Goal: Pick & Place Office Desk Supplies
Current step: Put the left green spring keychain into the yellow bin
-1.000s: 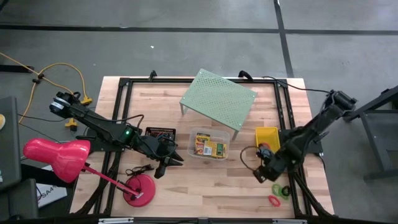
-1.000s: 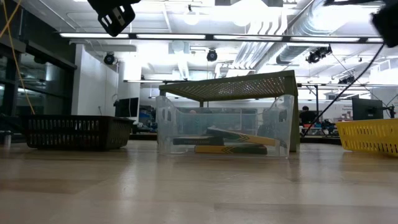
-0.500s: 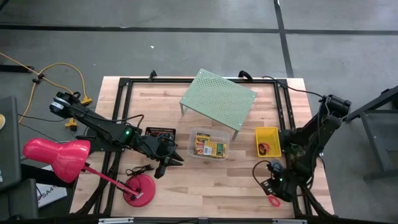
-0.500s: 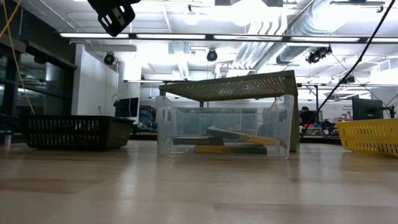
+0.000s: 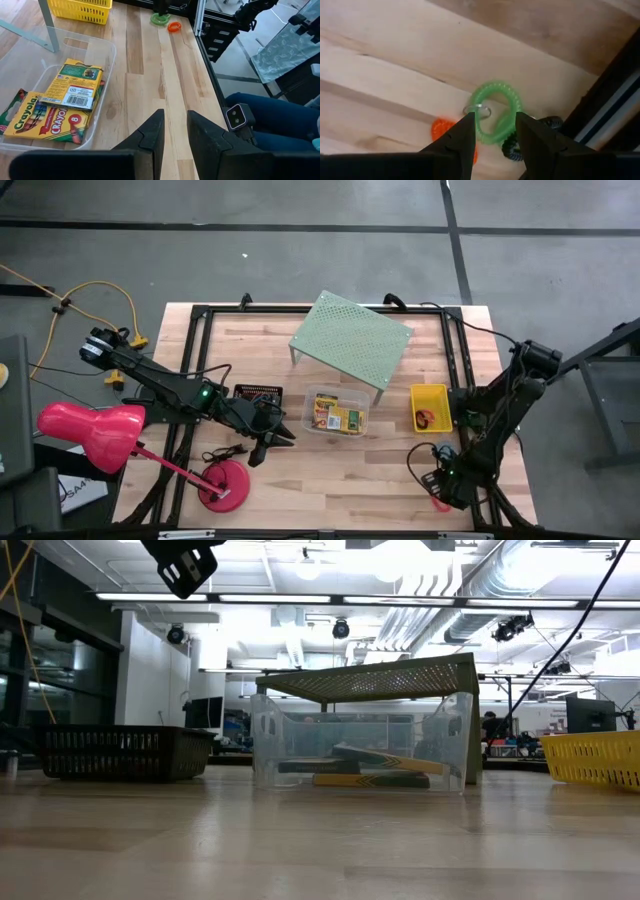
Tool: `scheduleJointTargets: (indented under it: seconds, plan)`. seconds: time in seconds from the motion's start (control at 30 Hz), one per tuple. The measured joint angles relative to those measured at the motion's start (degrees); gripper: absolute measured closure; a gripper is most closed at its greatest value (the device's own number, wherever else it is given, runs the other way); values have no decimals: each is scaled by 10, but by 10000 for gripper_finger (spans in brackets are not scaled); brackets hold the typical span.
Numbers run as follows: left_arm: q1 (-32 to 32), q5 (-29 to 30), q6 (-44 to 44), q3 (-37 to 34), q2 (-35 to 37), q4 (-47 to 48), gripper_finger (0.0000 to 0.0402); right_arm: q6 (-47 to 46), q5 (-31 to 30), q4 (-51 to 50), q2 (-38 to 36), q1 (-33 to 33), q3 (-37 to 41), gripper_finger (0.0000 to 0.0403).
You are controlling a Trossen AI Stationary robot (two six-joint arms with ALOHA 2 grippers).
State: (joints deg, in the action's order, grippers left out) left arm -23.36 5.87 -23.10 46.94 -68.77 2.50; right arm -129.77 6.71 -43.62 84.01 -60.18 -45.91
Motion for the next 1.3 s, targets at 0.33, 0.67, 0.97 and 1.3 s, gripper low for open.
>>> scheduleJointTargets:
  seconds: [0.33,0.67,0.97,1.3]
  plan:
    - [0,0,0,0,0,0,324,34,11,-26,26,0,0,275]
    - [0,0,0,0,0,0,324,133,-6,-17,47,0,0,275]
    - [0,0,0,0,0,0,324,233,-21,-16,47,0,0,275]
    - [0,0,0,0,0,0,324,261,-21,-16,47,-19,0,275]
